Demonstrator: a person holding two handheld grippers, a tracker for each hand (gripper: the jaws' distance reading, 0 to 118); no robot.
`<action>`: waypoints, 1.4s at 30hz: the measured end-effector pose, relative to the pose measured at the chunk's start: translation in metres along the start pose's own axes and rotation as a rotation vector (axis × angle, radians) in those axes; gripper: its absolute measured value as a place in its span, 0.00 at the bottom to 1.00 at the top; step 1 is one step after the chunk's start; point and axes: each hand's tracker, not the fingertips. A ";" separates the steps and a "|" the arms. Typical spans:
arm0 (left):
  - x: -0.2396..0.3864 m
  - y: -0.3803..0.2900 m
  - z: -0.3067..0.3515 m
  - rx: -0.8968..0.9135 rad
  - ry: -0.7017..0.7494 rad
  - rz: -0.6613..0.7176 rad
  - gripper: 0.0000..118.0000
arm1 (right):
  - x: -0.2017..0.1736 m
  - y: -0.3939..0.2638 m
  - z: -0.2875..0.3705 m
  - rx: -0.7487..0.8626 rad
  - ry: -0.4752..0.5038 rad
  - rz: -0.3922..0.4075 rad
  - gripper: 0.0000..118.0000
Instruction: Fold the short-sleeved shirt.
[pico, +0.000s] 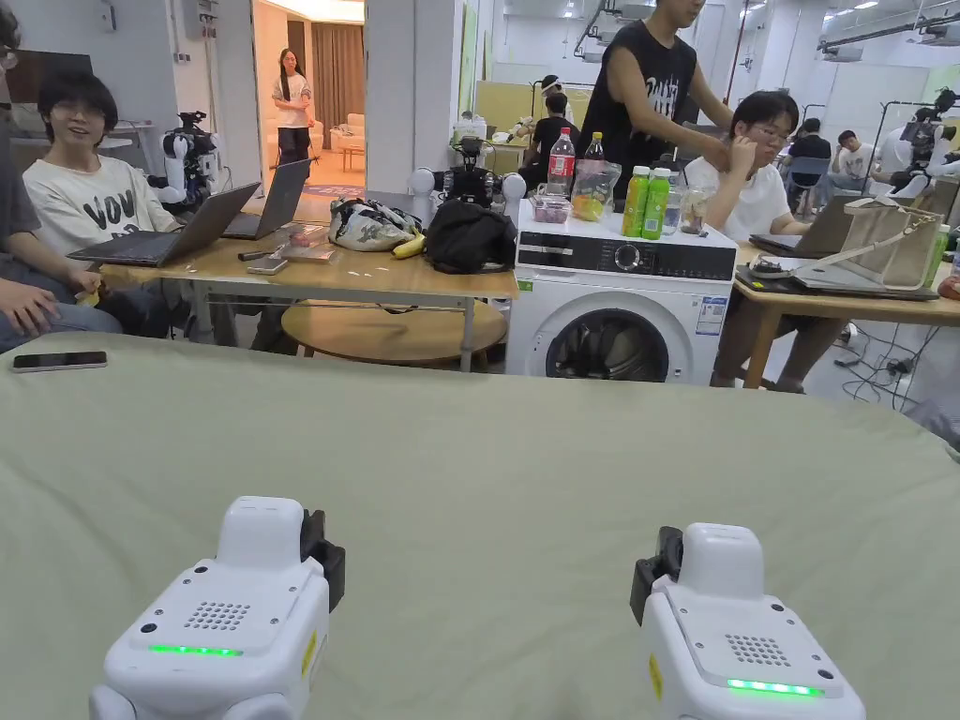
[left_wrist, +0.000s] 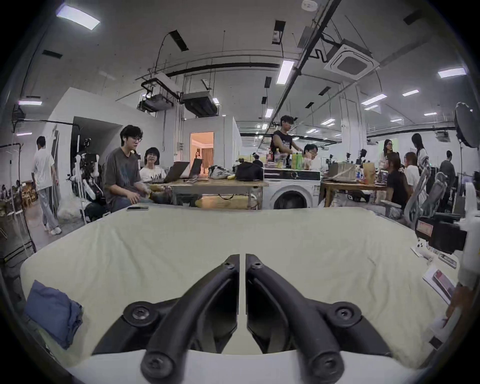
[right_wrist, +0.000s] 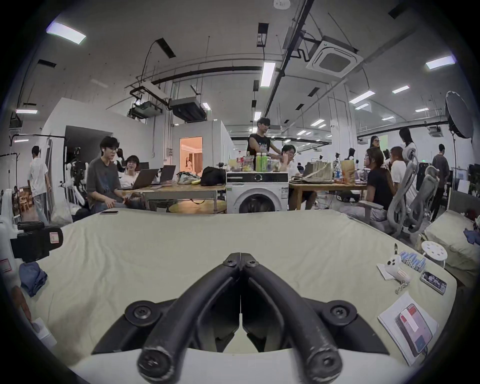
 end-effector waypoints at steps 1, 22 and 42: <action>0.001 0.001 -0.001 -0.001 0.009 0.003 0.02 | 0.000 0.000 0.000 0.001 -0.003 0.001 0.00; 0.000 0.002 -0.011 0.008 -0.009 0.029 0.70 | 0.003 -0.004 -0.013 0.015 -0.036 0.081 0.74; -0.024 0.002 -0.010 0.040 0.039 0.063 0.73 | 0.014 0.003 -0.021 -0.029 -0.015 -0.103 0.75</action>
